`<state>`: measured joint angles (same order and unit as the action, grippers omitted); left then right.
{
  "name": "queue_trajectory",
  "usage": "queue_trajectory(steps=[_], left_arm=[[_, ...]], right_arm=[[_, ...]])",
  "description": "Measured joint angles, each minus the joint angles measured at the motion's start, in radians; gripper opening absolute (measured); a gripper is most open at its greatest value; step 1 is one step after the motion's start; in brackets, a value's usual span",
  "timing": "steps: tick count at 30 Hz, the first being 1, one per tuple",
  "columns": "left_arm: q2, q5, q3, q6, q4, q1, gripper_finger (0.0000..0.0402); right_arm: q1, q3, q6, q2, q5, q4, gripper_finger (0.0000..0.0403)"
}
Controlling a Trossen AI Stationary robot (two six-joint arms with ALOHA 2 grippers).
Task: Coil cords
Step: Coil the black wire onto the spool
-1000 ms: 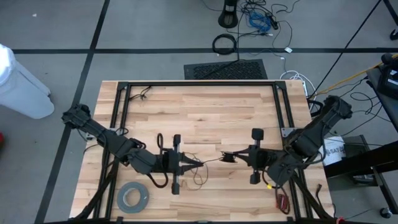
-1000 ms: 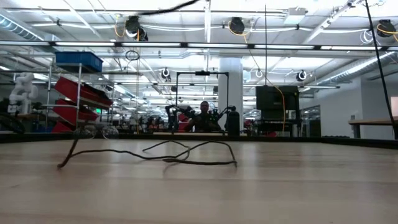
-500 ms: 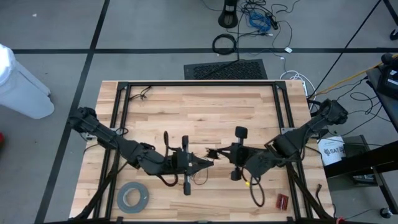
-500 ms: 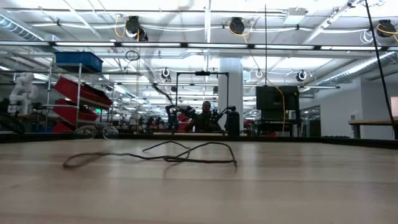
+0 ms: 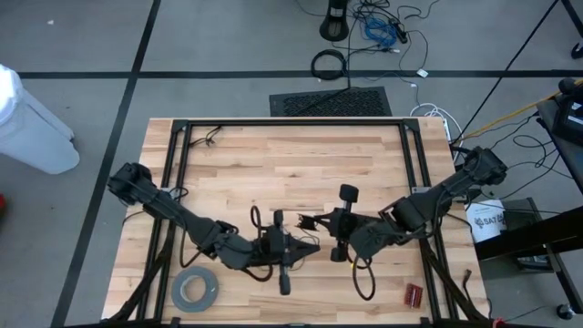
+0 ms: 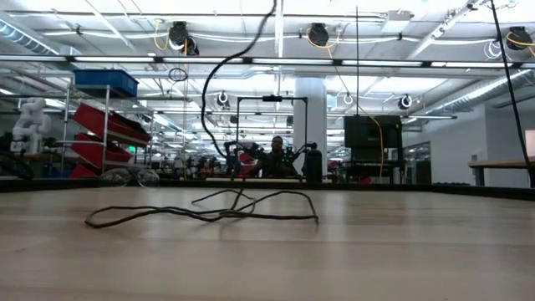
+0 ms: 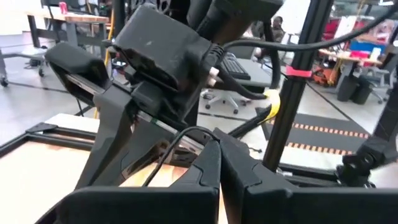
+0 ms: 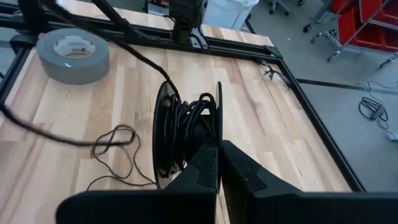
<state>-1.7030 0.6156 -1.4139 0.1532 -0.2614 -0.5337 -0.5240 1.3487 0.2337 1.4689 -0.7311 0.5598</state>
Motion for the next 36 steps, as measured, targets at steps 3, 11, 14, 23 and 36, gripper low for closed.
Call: queue_trajectory(steps=[3,11,14,23,36], left_arm=[[-0.026,0.005,0.0,0.013,-0.032,0.002,0.0001],[-0.098,0.021,0.0,0.051,-0.047,0.01,0.0001],[-0.108,0.045,0.0,0.051,-0.044,0.01,0.0001],[-0.108,0.078,0.0,0.058,-0.035,0.01,0.0001],[-0.108,0.08,0.0,0.148,0.017,0.002,0.0024]], right_arm=[[0.0,0.0,-0.001,0.0,0.0,-0.005,0.0],[-0.001,0.0,-0.006,-0.004,0.006,-0.012,0.0],[-0.001,0.0,-0.006,-0.004,0.027,-0.013,0.0],[-0.001,0.0,-0.018,-0.013,0.057,-0.044,0.0],[-0.001,0.0,-0.043,-0.055,0.113,-0.08,0.0]])
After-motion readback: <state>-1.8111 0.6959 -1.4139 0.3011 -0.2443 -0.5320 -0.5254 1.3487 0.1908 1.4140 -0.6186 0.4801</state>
